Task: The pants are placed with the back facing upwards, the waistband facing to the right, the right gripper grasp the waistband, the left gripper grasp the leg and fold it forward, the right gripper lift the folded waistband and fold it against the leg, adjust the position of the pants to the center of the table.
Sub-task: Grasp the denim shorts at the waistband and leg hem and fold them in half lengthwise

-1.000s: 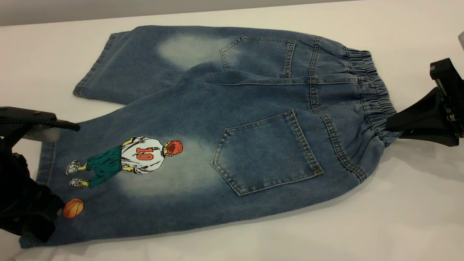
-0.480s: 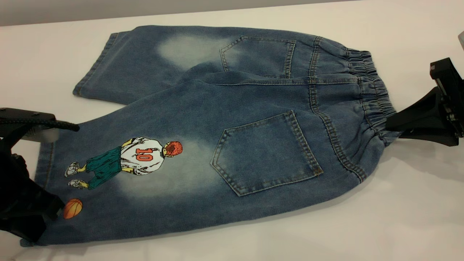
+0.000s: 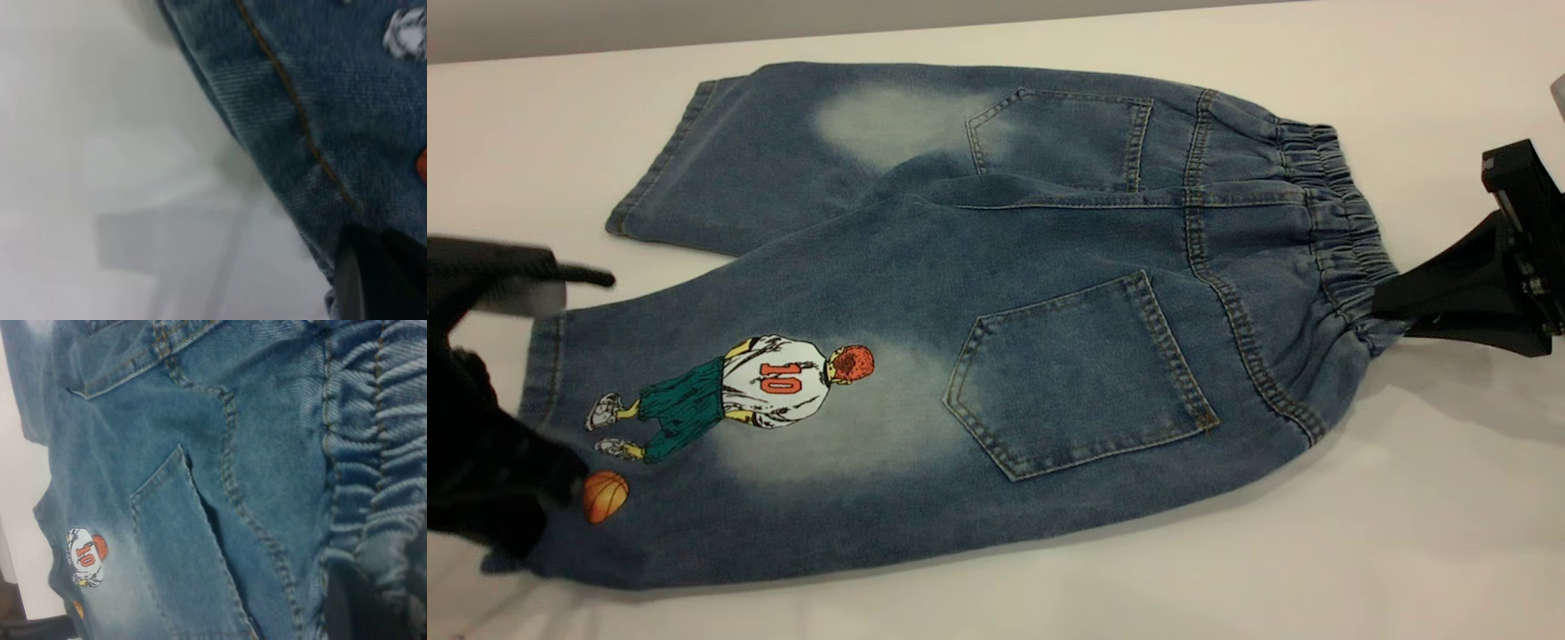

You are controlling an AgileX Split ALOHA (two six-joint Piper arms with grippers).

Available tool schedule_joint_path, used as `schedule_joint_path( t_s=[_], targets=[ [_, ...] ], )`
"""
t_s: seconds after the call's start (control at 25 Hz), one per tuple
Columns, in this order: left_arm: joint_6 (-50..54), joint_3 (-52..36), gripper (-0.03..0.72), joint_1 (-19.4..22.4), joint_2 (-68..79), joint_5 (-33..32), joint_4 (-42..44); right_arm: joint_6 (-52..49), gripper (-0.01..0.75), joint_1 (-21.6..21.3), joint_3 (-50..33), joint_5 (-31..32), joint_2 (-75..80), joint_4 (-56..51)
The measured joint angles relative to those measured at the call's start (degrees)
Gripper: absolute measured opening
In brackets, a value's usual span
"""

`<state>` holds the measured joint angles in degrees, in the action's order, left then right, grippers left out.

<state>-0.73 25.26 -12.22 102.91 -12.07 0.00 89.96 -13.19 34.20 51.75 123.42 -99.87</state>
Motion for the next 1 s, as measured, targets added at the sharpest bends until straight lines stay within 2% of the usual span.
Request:
schedule_joint_path(
  t_s=[0.48,0.8,1.0],
  targets=[
    [-0.22,0.19,0.031,0.00,-12.87,-1.63,0.00,0.00,0.027,0.05,-0.05,-2.00,-9.91,0.18],
    [-1.45,5.96,0.031,0.00,-15.13,-4.70,0.00,0.00,0.027,0.05,-0.05,-2.11,-15.43,0.07],
    [-1.87,9.78,0.031,-0.10,-15.13,-4.42,0.00,0.00,0.027,0.05,-0.05,-2.11,-18.26,0.01]
  ],
)
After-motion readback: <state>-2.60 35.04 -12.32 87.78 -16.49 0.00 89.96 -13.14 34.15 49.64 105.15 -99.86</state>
